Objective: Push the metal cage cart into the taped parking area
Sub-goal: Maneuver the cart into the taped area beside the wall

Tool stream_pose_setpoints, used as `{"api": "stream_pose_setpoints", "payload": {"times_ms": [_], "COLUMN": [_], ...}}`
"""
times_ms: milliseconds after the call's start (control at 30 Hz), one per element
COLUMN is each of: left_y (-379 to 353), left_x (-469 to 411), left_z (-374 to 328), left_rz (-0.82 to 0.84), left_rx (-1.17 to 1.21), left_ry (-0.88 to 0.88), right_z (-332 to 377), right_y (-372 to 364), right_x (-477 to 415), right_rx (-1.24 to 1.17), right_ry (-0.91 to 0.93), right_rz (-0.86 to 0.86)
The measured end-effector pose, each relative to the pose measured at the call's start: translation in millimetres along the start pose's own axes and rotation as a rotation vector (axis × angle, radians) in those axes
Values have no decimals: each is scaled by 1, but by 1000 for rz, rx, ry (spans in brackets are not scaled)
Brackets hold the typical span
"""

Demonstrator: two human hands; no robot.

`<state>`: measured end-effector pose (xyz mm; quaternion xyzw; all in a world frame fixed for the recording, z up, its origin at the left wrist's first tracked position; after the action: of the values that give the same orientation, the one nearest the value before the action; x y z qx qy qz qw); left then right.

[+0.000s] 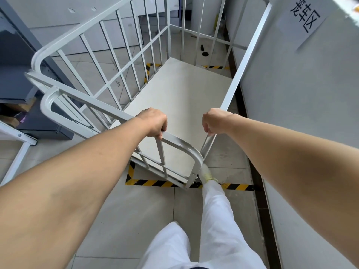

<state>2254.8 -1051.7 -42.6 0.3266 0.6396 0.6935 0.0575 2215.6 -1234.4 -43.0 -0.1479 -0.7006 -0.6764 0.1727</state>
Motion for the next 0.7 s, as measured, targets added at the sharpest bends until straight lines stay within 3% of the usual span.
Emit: {"api": "stream_pose_setpoints", "payload": {"times_ms": [700], "left_y": [3], "left_x": [-3], "left_z": [5], "left_rz": [-2], "left_rx": [18], "left_ry": [36], "right_z": [5], "right_y": [0], "right_x": [-4], "right_rx": [-11], "right_ry": [16], "right_rz": [-25]}}
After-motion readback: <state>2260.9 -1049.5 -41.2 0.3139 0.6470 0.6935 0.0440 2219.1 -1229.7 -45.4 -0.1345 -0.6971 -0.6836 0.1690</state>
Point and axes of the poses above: each hand's wrist, its own x-axis away from the middle knuckle, its own y-axis out of the back of the hand, z = x × y, the point moved 4 cm from there along -x, towards the middle knuckle, and after that the axes turned 6 degrees about -z, right-handed, at the moved point
